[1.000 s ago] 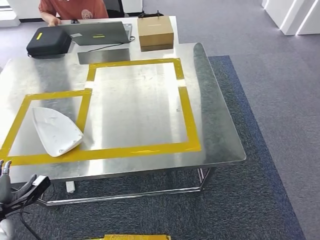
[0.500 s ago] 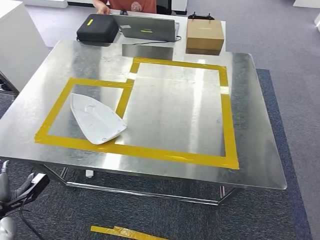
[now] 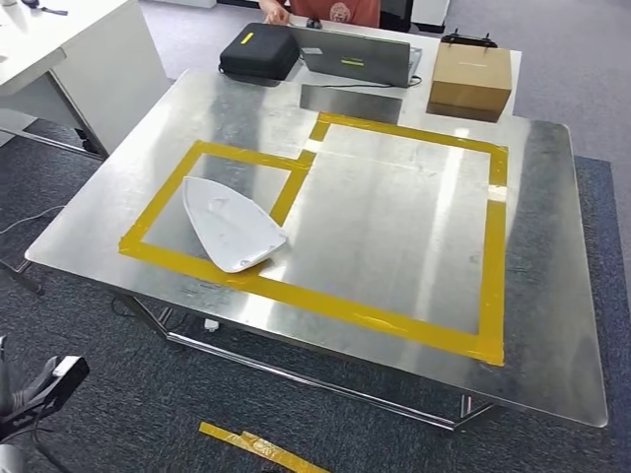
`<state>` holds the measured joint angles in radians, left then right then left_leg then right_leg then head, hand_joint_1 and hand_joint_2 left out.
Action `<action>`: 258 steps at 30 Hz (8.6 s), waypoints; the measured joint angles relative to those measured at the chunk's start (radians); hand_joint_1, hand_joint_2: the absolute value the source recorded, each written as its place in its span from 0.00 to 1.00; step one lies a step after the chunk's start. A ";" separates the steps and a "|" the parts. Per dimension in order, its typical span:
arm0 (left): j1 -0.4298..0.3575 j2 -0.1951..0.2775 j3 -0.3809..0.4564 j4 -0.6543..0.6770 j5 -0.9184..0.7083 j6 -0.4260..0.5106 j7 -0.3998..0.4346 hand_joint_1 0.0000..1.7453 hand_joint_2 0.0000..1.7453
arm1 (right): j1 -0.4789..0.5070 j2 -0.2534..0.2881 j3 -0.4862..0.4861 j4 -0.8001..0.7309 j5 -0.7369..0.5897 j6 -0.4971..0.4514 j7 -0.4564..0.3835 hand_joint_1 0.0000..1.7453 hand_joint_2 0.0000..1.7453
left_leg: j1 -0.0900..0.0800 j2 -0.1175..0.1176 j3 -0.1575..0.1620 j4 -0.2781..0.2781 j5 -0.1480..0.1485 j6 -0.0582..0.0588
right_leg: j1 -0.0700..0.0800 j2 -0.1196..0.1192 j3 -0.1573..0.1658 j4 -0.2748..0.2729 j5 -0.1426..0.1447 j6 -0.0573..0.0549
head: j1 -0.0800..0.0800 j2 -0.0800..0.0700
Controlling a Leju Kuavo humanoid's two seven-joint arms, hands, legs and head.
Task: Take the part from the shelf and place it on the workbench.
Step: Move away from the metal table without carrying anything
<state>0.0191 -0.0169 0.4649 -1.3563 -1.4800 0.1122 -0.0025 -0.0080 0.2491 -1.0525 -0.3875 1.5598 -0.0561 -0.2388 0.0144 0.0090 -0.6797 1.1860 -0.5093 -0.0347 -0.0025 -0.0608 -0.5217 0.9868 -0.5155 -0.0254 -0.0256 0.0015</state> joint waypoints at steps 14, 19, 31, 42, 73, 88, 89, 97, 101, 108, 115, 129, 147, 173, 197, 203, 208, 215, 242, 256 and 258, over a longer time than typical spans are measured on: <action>0.028 -0.208 0.275 0.073 0.022 -0.107 -0.158 0.00 0.00 | 0.014 0.011 -0.035 -0.093 0.000 0.090 -0.006 0.00 0.00 | -0.008 -0.059 0.101 -0.192 0.054 0.059 | -0.001 0.060 -0.128 0.284 -0.129 0.050 | 0.012 0.000; 0.026 -0.269 0.428 0.168 0.046 -0.141 -0.211 0.00 0.00 | 0.013 0.021 -0.053 -0.124 0.000 0.103 -0.012 0.00 0.00 | -0.009 -0.128 0.102 -0.188 0.051 0.042 | -0.008 0.148 -0.024 0.021 0.000 0.034 | 0.013 0.000; 0.009 -0.303 0.624 0.299 0.040 -0.165 -0.252 0.00 0.00 | 0.010 0.043 -0.076 -0.162 0.000 0.114 -0.013 0.00 0.00 | -0.004 0.008 0.034 -0.030 -0.005 0.005 | -0.001 -0.018 0.011 0.001 -0.006 0.006 | 0.003 0.000; -0.014 -0.328 0.742 0.385 0.025 -0.182 -0.194 0.00 0.00 | 0.003 0.067 -0.099 -0.193 0.000 0.129 -0.009 0.00 0.00 | -0.011 -0.022 0.119 -0.198 0.043 0.060 | -0.002 0.052 -0.085 0.243 -0.150 0.052 | 0.021 0.000; -0.014 -0.328 0.704 0.525 0.113 -0.136 -0.044 0.00 0.00 | -0.005 0.084 -0.140 -0.213 0.000 0.132 -0.010 0.00 0.00 | -0.014 -0.024 0.127 -0.201 0.043 0.057 | -0.003 0.052 -0.086 0.243 -0.147 0.051 | 0.030 0.000; -0.011 -0.325 0.690 0.540 0.118 -0.136 -0.043 0.00 0.00 | -0.006 0.092 -0.160 -0.214 0.000 0.136 -0.012 0.00 0.00 | -0.008 -0.028 0.004 0.032 -0.072 0.001 | -0.007 0.043 0.008 0.004 0.001 0.006 | 0.019 0.000; -0.010 -0.325 0.690 0.541 0.118 -0.137 -0.043 0.00 0.00 | -0.005 0.092 -0.161 -0.213 0.000 0.136 -0.012 0.00 0.00 | -0.007 -0.021 -0.016 0.073 -0.080 -0.001 | -0.006 0.027 0.009 0.004 -0.001 0.005 | 0.020 0.000; -0.007 -0.322 0.669 0.543 0.148 -0.135 -0.041 0.00 0.00 | -0.011 0.092 -0.167 -0.213 0.000 0.133 -0.016 0.00 0.00 | -0.025 0.059 0.122 -0.188 0.039 0.030 | 0.004 -0.069 0.029 0.007 -0.027 0.029 | 0.022 0.000; -0.002 -0.323 0.662 0.543 0.155 -0.134 -0.036 0.00 0.00 | -0.018 0.092 -0.167 -0.213 0.000 0.129 -0.017 0.00 0.00 | -0.015 0.013 0.128 -0.203 0.049 0.053 | -0.004 0.004 -0.001 0.091 -0.085 0.049 | 0.031 0.000; -0.002 -0.323 0.649 0.544 0.166 -0.135 -0.034 0.00 0.00 | -0.009 0.092 -0.169 -0.213 0.000 0.127 -0.017 0.00 0.00 | -0.011 -0.089 0.131 -0.200 0.048 0.055 | -0.013 0.086 -0.074 0.158 -0.037 0.056 | 0.037 0.000; 0.004 -0.320 0.643 0.545 0.200 -0.172 -0.084 0.00 0.00 | -0.018 0.091 -0.174 -0.208 -0.004 0.129 -0.024 0.00 0.00 | -0.011 -0.133 0.124 -0.203 0.055 0.043 | -0.016 0.124 -0.011 0.010 0.013 0.040 | 0.035 0.000; 0.009 -0.319 0.631 0.553 0.160 -0.218 -0.190 0.00 0.00 | -0.028 0.088 -0.210 -0.188 -0.005 0.126 -0.024 0.00 0.00 | -0.004 -0.127 0.127 -0.213 0.057 0.012 | -0.007 0.122 -0.010 0.013 0.011 0.029 | 0.032 0.000; 0.010 -0.320 0.652 0.559 0.093 -0.203 -0.219 0.00 0.00 | -0.028 0.080 -0.249 -0.185 -0.023 0.161 -0.108 0.00 0.00 | -0.008 -0.125 0.128 -0.212 0.055 0.015 | -0.011 0.122 -0.009 0.010 0.011 0.030 | 0.031 0.000; 0.019 -0.318 0.631 0.561 0.137 -0.185 -0.157 0.00 0.00 | -0.041 0.070 -0.262 -0.144 -0.001 0.138 -0.103 0.00 0.00 | 0.013 -0.091 0.196 -0.223 0.001 -0.006 | -0.048 0.089 -0.034 0.038 0.011 0.076 | 0.042 0.000; 0.037 -0.317 0.569 0.560 0.181 -0.184 -0.134 0.00 0.00 | -0.039 0.034 -0.263 -0.115 0.000 0.124 -0.106 0.00 0.00 | -0.007 -0.020 0.096 -0.118 -0.006 0.054 | -0.025 0.056 -0.144 0.353 -0.176 0.057 | 0.032 0.000; 0.038 -0.318 0.567 0.560 0.182 -0.184 -0.134 0.00 0.00 | -0.039 0.026 -0.263 -0.115 0.000 0.124 -0.106 0.00 0.00 | -0.016 -0.032 0.122 -0.122 -0.025 0.044 | 0.012 0.067 -0.072 0.096 -0.009 0.014 | 0.032 0.000; 0.038 -0.315 0.566 0.559 0.182 -0.183 -0.134 0.00 0.00 | -0.039 0.026 -0.263 -0.113 0.000 0.123 -0.107 0.00 0.00 | -0.021 -0.026 0.140 -0.145 -0.017 0.043 | 0.005 0.066 -0.043 0.056 -0.003 0.019 | 0.025 0.000; 0.038 -0.314 0.568 0.559 0.161 -0.169 -0.123 0.00 0.00 | -0.043 0.026 -0.263 -0.107 0.000 0.116 -0.101 0.00 0.00 | -0.021 -0.024 0.156 -0.166 -0.015 0.054 | 0.009 0.064 -0.036 0.055 -0.009 0.018 | 0.021 0.000; 0.039 -0.314 0.568 0.559 0.161 -0.168 -0.120 0.00 0.00 | -0.043 0.026 -0.263 -0.101 0.000 0.115 -0.100 0.00 0.00 | -0.022 -0.024 0.158 -0.171 -0.014 0.039 | 0.007 0.063 -0.032 0.051 -0.009 0.019 | 0.021 0.000; 0.039 -0.314 0.568 0.559 0.161 -0.168 -0.120 0.00 0.00 | -0.043 0.026 -0.263 -0.101 0.000 0.115 -0.100 0.00 0.00 | -0.022 -0.024 0.158 -0.171 -0.014 0.039 | 0.007 0.063 -0.032 0.050 -0.009 0.019 | 0.021 0.000; 0.039 -0.314 0.568 0.559 0.161 -0.168 -0.120 0.00 0.00 | -0.043 0.026 -0.263 -0.101 0.000 0.115 -0.100 0.00 0.00 | -0.022 -0.024 0.158 -0.171 -0.014 0.039 | 0.007 0.063 -0.032 0.050 -0.009 0.019 | 0.021 0.000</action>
<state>0.0576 -0.3311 1.0330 -0.7977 -1.3191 -0.0553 -0.1225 -0.0507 0.2747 -1.3157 -0.4883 1.5595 0.0586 -0.3391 -0.0077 -0.0146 -0.5215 1.0154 -0.5235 0.0044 0.0043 0.0026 -0.5539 1.0372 -0.5244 -0.0067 -0.0042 0.0015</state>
